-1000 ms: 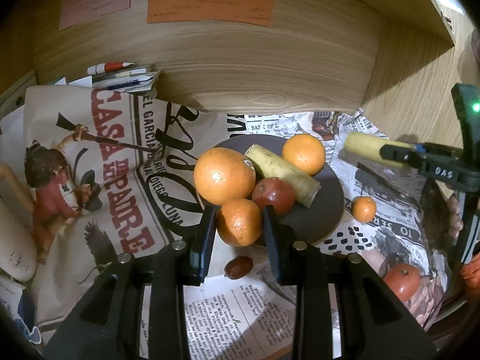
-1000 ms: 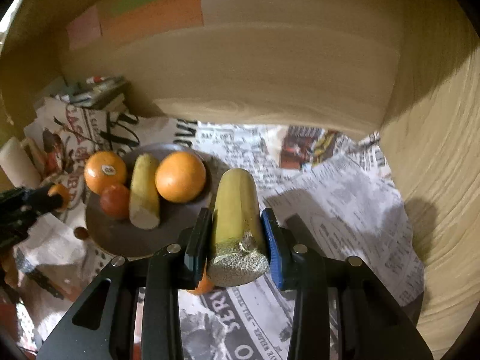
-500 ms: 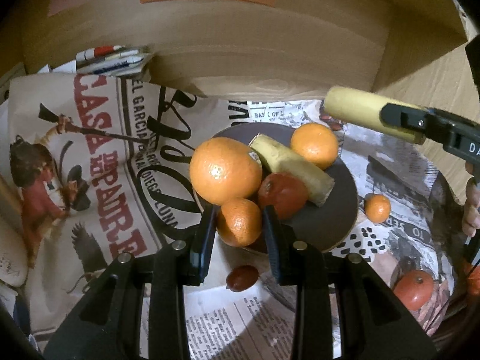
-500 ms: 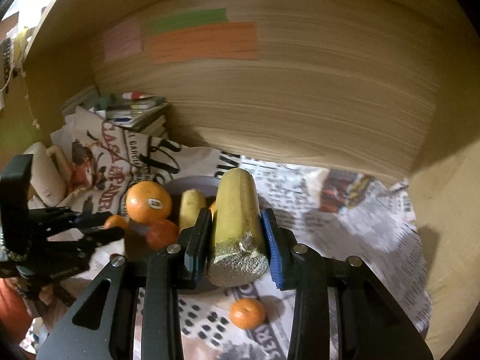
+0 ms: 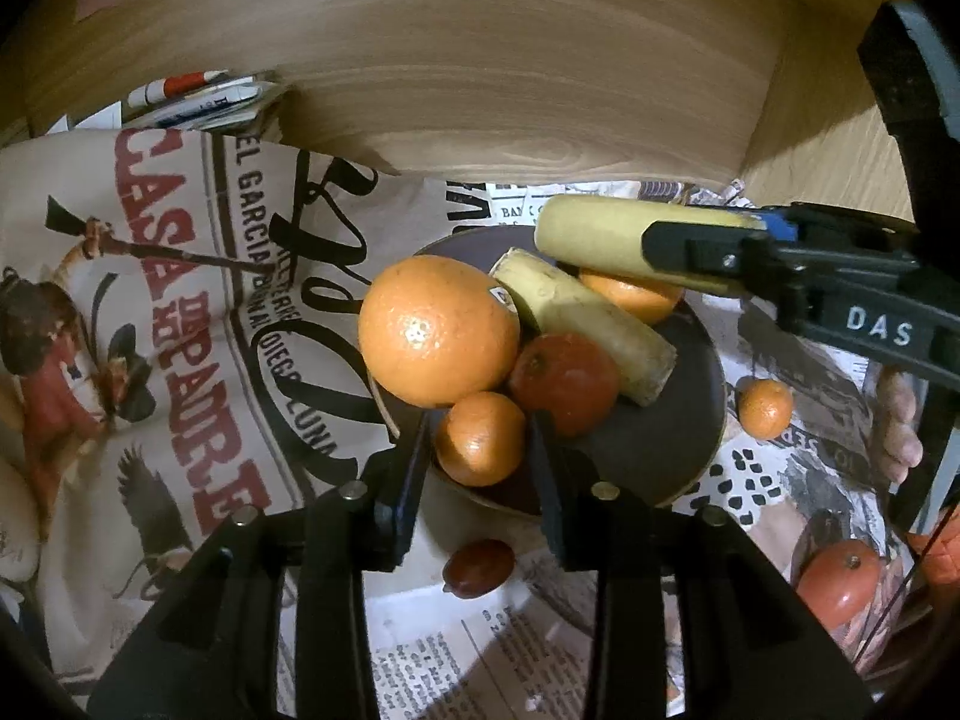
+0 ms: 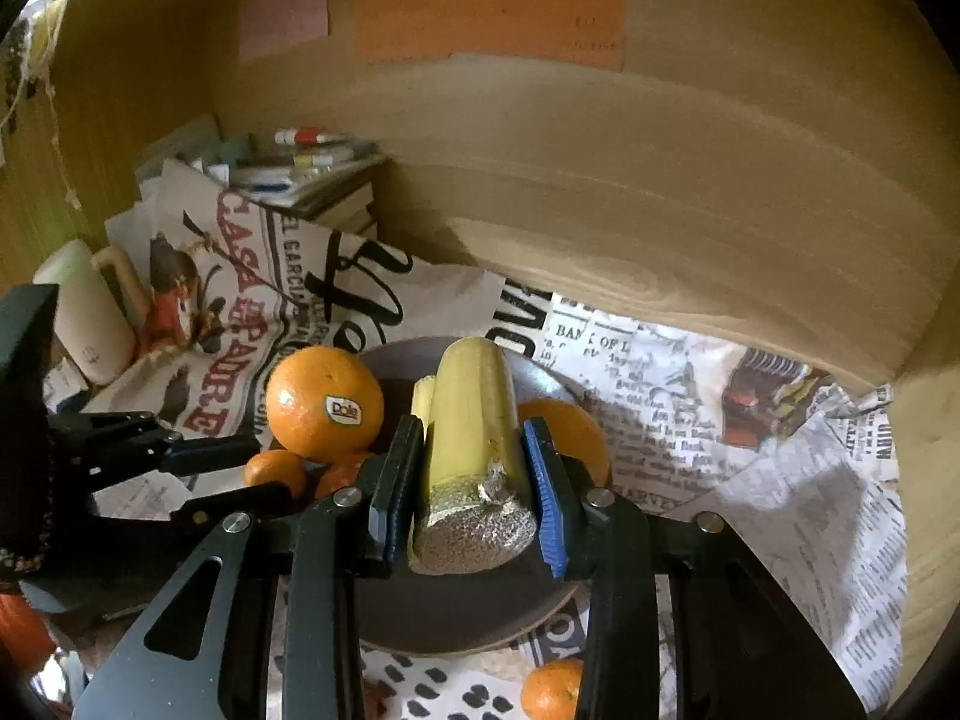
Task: Organize fruits
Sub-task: 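Lower the banana and mandarin onto the dark plate and open both tools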
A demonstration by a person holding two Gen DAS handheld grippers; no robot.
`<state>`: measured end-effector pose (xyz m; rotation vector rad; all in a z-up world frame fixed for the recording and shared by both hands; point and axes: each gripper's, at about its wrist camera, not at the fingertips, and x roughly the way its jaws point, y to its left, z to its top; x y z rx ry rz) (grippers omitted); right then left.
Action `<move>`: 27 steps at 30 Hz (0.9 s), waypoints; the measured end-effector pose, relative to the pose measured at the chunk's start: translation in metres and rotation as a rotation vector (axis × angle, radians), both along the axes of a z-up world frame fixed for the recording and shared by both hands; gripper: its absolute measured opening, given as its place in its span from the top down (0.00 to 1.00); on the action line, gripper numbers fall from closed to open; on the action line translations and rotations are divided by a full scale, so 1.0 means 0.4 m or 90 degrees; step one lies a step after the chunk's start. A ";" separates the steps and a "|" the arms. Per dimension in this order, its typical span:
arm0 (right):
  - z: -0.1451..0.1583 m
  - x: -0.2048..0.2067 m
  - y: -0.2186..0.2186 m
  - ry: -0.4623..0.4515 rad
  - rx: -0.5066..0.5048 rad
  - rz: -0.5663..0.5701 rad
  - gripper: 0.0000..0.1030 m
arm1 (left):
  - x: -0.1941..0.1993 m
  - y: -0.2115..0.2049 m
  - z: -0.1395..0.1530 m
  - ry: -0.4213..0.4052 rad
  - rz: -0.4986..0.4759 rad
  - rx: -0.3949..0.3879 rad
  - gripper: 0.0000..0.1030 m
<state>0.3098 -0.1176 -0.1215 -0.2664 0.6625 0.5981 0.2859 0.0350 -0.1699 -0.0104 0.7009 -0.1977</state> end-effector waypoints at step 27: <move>0.045 -0.082 -0.055 -0.028 0.010 -0.027 0.65 | -0.131 0.018 0.116 -0.106 0.019 -0.003 0.39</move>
